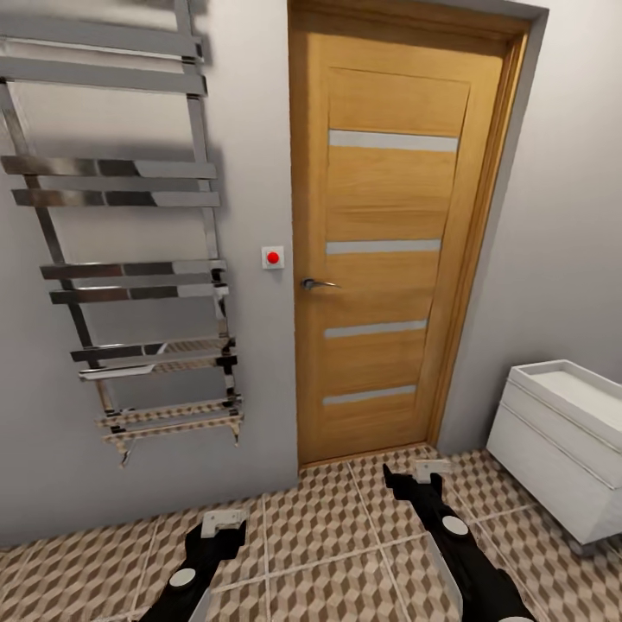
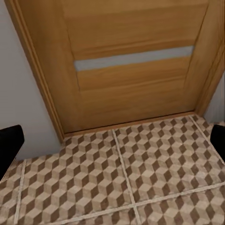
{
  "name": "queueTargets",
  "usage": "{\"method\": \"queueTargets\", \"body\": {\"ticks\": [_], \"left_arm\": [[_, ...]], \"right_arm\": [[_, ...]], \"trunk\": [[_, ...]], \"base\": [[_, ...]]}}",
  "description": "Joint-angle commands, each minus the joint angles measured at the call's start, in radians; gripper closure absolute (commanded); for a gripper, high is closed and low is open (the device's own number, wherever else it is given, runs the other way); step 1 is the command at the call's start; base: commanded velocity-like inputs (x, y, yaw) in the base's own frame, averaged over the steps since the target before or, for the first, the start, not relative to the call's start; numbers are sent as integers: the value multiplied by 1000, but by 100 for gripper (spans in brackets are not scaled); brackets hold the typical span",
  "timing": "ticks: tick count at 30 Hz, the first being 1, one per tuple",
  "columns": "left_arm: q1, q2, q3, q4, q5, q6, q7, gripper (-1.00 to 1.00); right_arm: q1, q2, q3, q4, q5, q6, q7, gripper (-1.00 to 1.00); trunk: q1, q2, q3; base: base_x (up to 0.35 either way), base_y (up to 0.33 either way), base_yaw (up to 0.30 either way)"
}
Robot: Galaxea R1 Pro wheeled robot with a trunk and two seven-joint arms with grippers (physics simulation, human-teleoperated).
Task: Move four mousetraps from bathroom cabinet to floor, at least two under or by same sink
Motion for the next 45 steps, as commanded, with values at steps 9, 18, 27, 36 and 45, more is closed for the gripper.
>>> {"method": "queueTargets", "body": {"ticks": [9,18,27,36,45], "left_arm": [[-1,0,-7,2,2,-3,5,-100],[-1,0,-15,2,2,-3,5,-100],[-1,0,-19,3,2,-2,5,-100],[-1,-5,-19,3,2,-3,5,-100],[-1,-8,-19,3,2,-3,5,-100]], "right_arm": [[0,1,-4,0,1,-3,4,-100],[0,1,-4,0,1,-3,4,-100],[0,1,-4,0,1,-3,4,-100],[0,1,-4,1,1,-3,4,-100],[0,1,-4,2,1,-3,3,-100]], "trunk": [[0,-1,-1],[0,-1,-1],[0,-1,-1],[0,-1,-1],[0,-1,-1]], "base": [[0,0,264],[0,0,264],[0,0,264],[0,0,264],[0,0,264]]}}
